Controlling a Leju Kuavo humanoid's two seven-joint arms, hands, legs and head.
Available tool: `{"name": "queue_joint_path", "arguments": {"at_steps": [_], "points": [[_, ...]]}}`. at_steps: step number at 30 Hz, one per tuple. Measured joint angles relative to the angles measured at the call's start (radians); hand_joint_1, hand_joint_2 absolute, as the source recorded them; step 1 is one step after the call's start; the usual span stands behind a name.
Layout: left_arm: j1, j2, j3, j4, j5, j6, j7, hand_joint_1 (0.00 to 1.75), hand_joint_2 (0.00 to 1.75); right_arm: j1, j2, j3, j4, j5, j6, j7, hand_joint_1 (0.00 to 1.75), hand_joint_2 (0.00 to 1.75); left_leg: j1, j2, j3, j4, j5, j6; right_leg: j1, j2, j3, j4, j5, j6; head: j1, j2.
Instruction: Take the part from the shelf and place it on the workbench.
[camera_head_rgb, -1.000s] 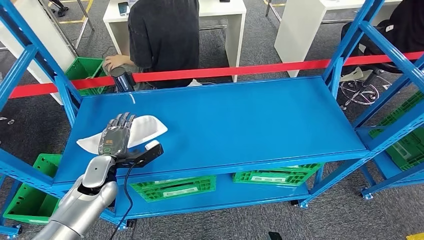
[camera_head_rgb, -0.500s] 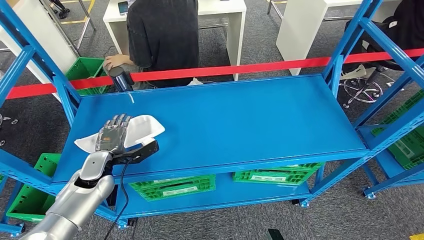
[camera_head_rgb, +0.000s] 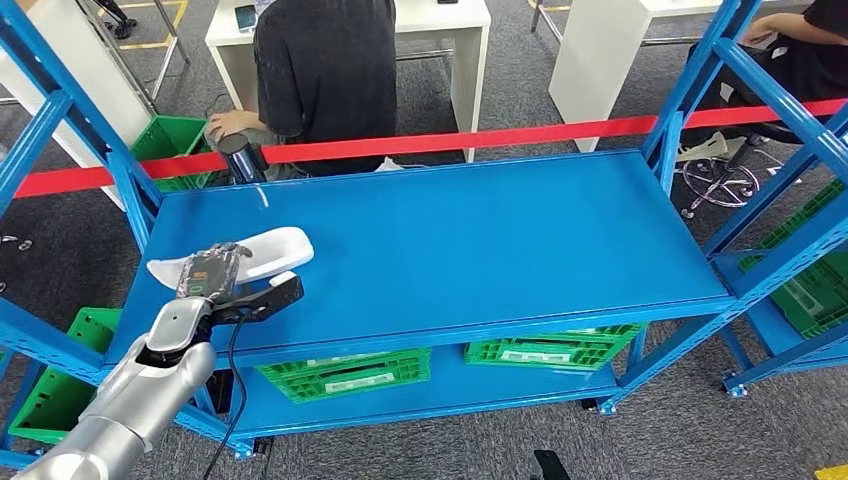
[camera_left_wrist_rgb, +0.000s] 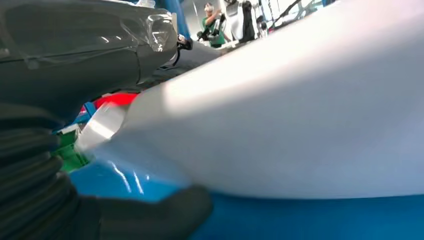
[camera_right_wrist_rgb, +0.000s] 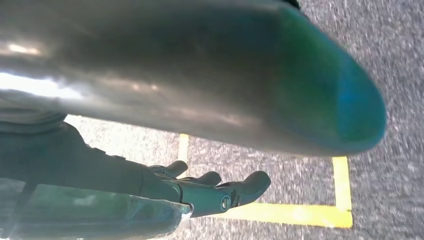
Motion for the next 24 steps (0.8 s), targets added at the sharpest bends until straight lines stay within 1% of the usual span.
{"name": "queue_joint_path", "arguments": {"at_steps": [1,2,3,4,5,6,7,8,9,10,11,12,13,15,16,17,18,19,20,21,22,23,24], "points": [[-0.001,0.0,0.0,0.001,0.003,-0.002,-0.001,1.75,1.75,0.0,-0.001,0.0,0.0,0.001,0.0,0.0,0.0,0.0,0.002,0.001,0.005,-0.009,0.007,0.004,0.0,-0.001,-0.009,0.017,-0.01,0.001,0.0,0.0],[-0.003,-0.001,-0.001,0.001,0.004,-0.002,-0.002,1.75,1.75,-0.001,-0.001,0.0,-0.001,0.001,0.0,0.0,0.0,0.0,0.005,0.002,0.009,-0.016,0.013,0.007,0.0,-0.001,-0.027,0.055,-0.028,0.0,0.001,0.0],[-0.004,-0.002,-0.001,0.002,0.006,-0.002,-0.003,1.75,1.75,-0.001,-0.003,0.0,-0.001,0.001,0.0,0.0,0.0,0.0,0.005,0.003,0.008,-0.02,0.015,0.009,-0.001,-0.002,-0.056,0.114,-0.055,-0.002,0.001,0.0],[-0.005,-0.003,-0.002,0.003,0.006,-0.003,-0.003,1.75,1.75,-0.001,-0.004,0.0,-0.001,0.001,0.0,0.0,0.0,0.0,0.005,0.002,0.006,-0.019,0.016,0.01,-0.002,-0.002,-0.089,0.185,-0.085,-0.004,0.002,0.0],[-0.005,-0.004,-0.002,0.005,0.006,-0.003,-0.003,1.75,1.75,-0.001,-0.004,0.0,-0.001,0.001,0.0,0.0,0.0,0.0,0.004,0.002,0.005,-0.019,0.016,0.01,-0.003,-0.002,-0.118,0.247,-0.106,-0.003,0.002,0.0],[-0.005,-0.004,-0.003,0.006,0.006,-0.003,-0.004,1.75,1.75,0.0,-0.006,0.0,-0.001,0.001,0.0,0.0,0.0,0.0,0.003,0.002,0.004,-0.018,0.016,0.01,-0.004,-0.002,-0.135,0.281,-0.114,0.002,0.002,0.0],[-0.005,-0.005,-0.004,0.008,0.007,-0.003,-0.004,1.75,1.75,0.001,-0.006,0.0,-0.001,0.001,0.0,0.0,0.0,0.0,0.003,0.001,0.004,-0.016,0.016,0.009,-0.005,-0.002,-0.131,0.274,-0.106,0.01,0.002,0.0],[-0.006,-0.006,-0.005,0.008,0.007,-0.002,-0.004,1.75,1.75,0.001,-0.008,0.0,-0.001,0.001,-0.001,0.0,0.0,0.0,0.004,0.001,0.004,-0.014,0.014,0.007,-0.006,-0.003,-0.105,0.222,-0.083,0.02,0.002,0.0],[-0.007,-0.007,-0.006,0.008,0.007,-0.002,-0.004,1.75,1.75,0.0,-0.009,0.0,-0.001,0.001,-0.001,0.0,0.0,0.0,0.004,0.0,0.004,-0.01,0.012,0.004,-0.007,-0.004,-0.066,0.143,-0.053,0.028,0.002,0.0],[-0.009,-0.008,-0.006,0.008,0.007,-0.002,-0.004,1.75,1.75,-0.001,-0.01,0.0,-0.001,0.001,-0.001,0.0,0.0,0.0,0.002,0.0,0.003,-0.006,0.008,-0.001,-0.006,-0.005,-0.031,0.075,-0.03,0.031,0.002,0.0],[-0.011,-0.008,-0.007,0.009,0.007,-0.002,-0.004,1.75,1.75,-0.002,-0.01,0.0,-0.001,0.001,-0.001,0.0,0.0,0.0,0.0,-0.001,0.001,-0.001,0.005,-0.006,-0.006,-0.006,-0.005,0.026,-0.014,0.027,0.001,0.0],[-0.013,-0.008,-0.007,0.009,0.007,-0.002,-0.004,1.75,1.75,-0.002,-0.01,0.0,-0.001,0.001,-0.001,0.0,0.0,0.0,-0.002,-0.001,-0.001,0.003,0.003,-0.01,-0.004,-0.006,0.006,0.004,-0.009,0.02,0.001,0.0],[-0.015,-0.007,-0.007,0.01,0.007,-0.002,-0.004,1.75,1.75,-0.001,-0.01,0.0,-0.001,0.001,-0.001,0.0,0.0,0.0,-0.003,-0.001,-0.003,0.005,0.002,-0.012,-0.001,-0.006,0.006,0.004,-0.009,0.011,0.0,0.0],[-0.017,-0.005,-0.008,0.01,0.007,-0.002,-0.004,1.75,1.75,-0.001,-0.01,0.0,-0.001,0.001,-0.001,0.001,0.0,0.0,0.0,-0.002,-0.006,0.01,-0.002,-0.018,-0.004,-0.005,0.006,0.002,-0.006,-0.001,0.0,0.0],[-0.018,-0.004,-0.007,0.01,0.007,-0.002,-0.004,1.75,1.75,-0.001,-0.01,0.0,-0.001,0.001,-0.001,0.001,0.0,0.0,0.002,-0.002,-0.013,0.023,-0.013,-0.023,-0.007,-0.005,0.007,0.001,-0.005,-0.007,0.0,0.0],[-0.018,-0.004,-0.007,0.01,0.007,-0.002,-0.004,1.75,1.75,-0.002,-0.01,0.0,-0.001,0.001,-0.001,0.001,0.0,0.0,0.004,-0.002,-0.027,0.054,-0.034,-0.028,-0.01,-0.005,0.007,0.0,-0.005,-0.012,0.0,0.0],[-0.018,-0.003,-0.007,0.01,0.007,-0.002,-0.004,1.75,1.75,-0.002,-0.01,0.0,-0.001,0.001,-0.001,0.001,0.0,0.0,0.006,-0.002,-0.053,0.109,-0.064,-0.034,-0.01,-0.005,0.007,0.0,-0.005,-0.015,0.0,0.0],[-0.017,-0.003,-0.008,0.011,0.007,-0.002,-0.004,1.75,1.75,-0.002,-0.01,0.0,-0.001,0.001,-0.001,0.001,0.0,0.0,0.007,-0.003,-0.086,0.181,-0.098,-0.038,-0.009,-0.005,0.006,0.0,-0.005,-0.017,-0.001,0.0],[-0.016,-0.003,-0.008,0.011,0.007,-0.002,-0.004,1.75,1.75,-0.001,-0.01,0.0,-0.001,0.001,-0.001,0.001,0.0,0.0,0.009,-0.003,-0.12,0.251,-0.125,-0.041,-0.008,-0.005,0.006,0.0,-0.005,-0.018,0.0,0.0],[-0.015,-0.004,-0.008,0.012,0.007,-0.003,-0.004,1.75,1.75,0.0,-0.01,0.0,-0.001,0.001,-0.001,0.001,0.0,0.0,0.009,-0.003,-0.144,0.3,-0.137,-0.041,-0.007,-0.005,0.006,0.0,-0.005,-0.018,-0.001,0.0],[-0.014,-0.004,-0.008,0.013,0.007,-0.003,-0.004,1.75,1.75,0.001,-0.01,0.0,-0.001,0.001,-0.001,0.001,0.0,0.0,0.01,-0.003,-0.149,0.309,-0.129,-0.04,-0.006,-0.005,0.006,0.001,-0.005,-0.018,-0.001,0.0],[-0.015,-0.004,-0.008,0.014,0.007,-0.004,-0.004,1.75,1.75,0.001,-0.009,0.0,-0.001,0.001,-0.002,0.001,0.0,0.0,0.01,-0.003,-0.133,0.274,-0.102,-0.036,-0.005,-0.004,0.008,0.001,-0.005,-0.018,-0.001,0.0],[-0.016,-0.004,-0.008,0.014,0.007,-0.004,-0.004,1.75,1.75,0.001,-0.009,0.0,-0.001,0.001,-0.002,0.001,0.0,0.0,0.009,-0.003,-0.1,0.206,-0.065,-0.029,-0.003,-0.003,0.01,0.0,-0.005,-0.018,-0.001,0.0]]}}
